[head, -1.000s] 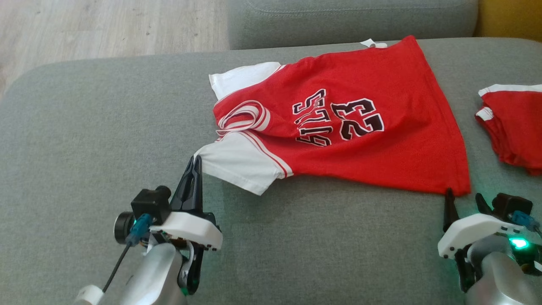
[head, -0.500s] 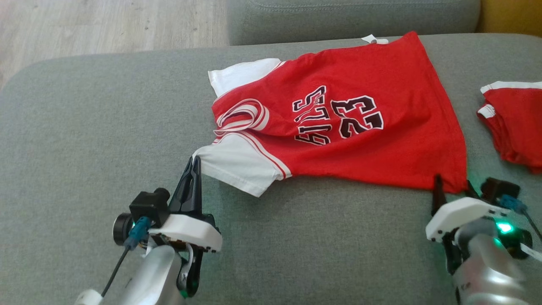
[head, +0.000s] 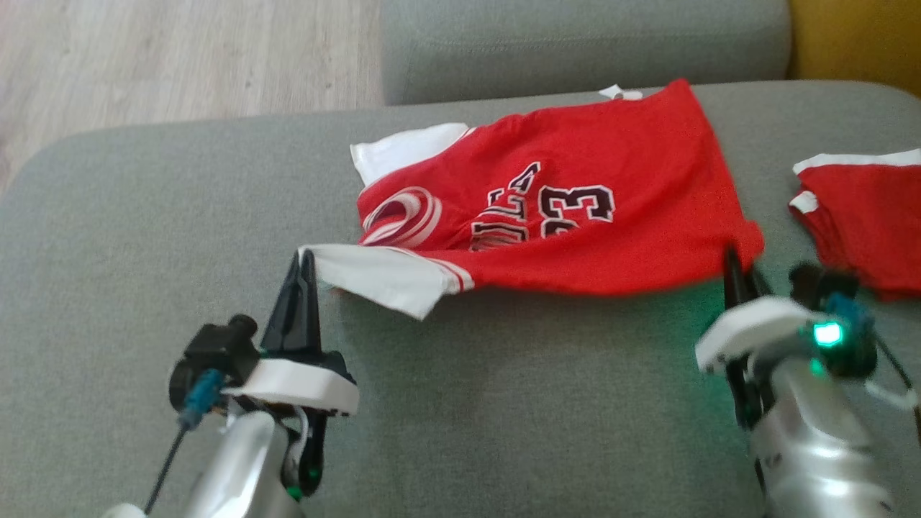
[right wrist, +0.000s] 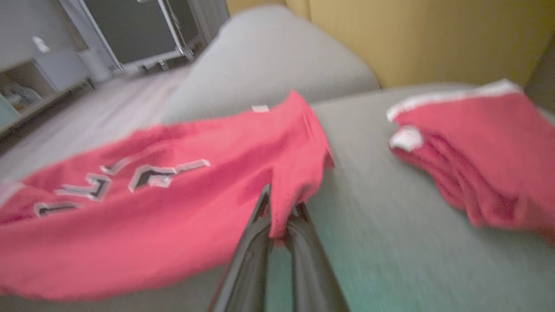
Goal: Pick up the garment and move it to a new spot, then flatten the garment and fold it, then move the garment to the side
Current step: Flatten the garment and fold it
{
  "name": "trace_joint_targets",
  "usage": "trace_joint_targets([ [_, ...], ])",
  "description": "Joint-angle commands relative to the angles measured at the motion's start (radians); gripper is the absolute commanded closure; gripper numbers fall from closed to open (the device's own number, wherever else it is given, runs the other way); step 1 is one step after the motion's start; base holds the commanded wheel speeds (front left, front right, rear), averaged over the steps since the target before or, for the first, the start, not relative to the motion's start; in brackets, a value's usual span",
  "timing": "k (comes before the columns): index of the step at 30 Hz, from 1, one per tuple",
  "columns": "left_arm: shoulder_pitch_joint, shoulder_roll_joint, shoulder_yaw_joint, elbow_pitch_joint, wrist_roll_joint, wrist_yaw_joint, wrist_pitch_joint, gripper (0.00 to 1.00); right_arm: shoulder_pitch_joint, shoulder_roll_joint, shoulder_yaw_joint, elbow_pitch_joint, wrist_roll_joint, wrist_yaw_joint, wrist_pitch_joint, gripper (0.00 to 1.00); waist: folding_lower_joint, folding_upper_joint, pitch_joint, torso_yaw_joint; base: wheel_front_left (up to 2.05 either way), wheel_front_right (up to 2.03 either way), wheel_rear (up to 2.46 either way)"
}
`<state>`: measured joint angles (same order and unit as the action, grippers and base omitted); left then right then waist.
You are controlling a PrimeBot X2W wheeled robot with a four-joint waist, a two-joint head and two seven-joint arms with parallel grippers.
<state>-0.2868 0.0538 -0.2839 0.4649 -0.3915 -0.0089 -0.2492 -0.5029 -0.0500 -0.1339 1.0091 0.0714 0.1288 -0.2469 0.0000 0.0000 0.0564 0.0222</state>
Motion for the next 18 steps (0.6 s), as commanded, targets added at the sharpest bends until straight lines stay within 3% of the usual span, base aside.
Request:
trace_joint_targets([
  [1,-0.038,0.031,0.044,-0.066,0.008,0.001,-0.013,1.00,-0.019,0.000,0.071,-0.113,0.035,0.002,-0.014,1.00,0.0000,0.0000,-0.020,-0.008,0.00,0.00,0.00],
  [8,-0.092,0.068,0.123,-0.234,-0.050,0.010,0.010,1.00,0.024,-0.008,0.181,-0.441,0.086,0.002,-0.015,1.00,0.0000,0.0000,-0.068,-0.033,0.00,0.00,0.00],
  [18,-0.180,0.133,0.206,-0.549,-0.056,0.064,0.048,1.00,0.000,-0.110,0.228,-0.790,0.094,0.002,0.031,1.00,0.0000,0.0000,-0.099,-0.037,0.00,0.00,0.00],
])
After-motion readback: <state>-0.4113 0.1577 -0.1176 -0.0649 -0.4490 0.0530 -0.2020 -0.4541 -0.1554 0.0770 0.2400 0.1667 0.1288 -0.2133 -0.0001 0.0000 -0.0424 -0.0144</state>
